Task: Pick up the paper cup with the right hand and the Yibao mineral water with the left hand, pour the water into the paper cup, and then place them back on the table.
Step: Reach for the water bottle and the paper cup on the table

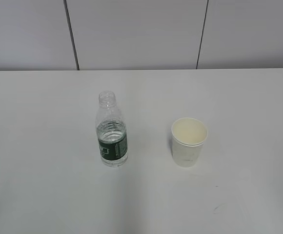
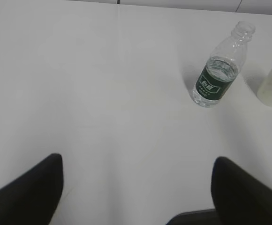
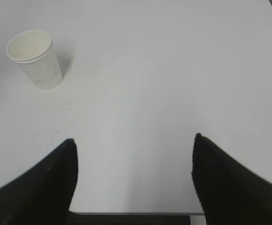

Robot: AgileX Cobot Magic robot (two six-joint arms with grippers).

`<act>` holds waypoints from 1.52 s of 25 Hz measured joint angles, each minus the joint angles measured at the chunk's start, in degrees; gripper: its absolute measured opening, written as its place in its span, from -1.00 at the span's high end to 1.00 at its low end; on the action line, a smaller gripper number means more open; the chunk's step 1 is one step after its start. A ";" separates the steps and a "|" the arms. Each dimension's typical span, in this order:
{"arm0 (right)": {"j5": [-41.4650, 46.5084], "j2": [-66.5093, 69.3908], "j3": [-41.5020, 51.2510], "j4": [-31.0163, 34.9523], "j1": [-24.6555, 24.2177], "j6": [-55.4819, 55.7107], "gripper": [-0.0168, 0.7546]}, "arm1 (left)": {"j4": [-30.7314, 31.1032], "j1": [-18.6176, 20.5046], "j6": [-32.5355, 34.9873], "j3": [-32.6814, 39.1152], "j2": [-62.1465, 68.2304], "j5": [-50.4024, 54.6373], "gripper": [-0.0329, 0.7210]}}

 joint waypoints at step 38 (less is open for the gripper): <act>0.00 0.00 0.00 -1.96 0.00 0.00 -0.57 | -0.04 0.00 0.00 0.00 0.00 0.00 -0.64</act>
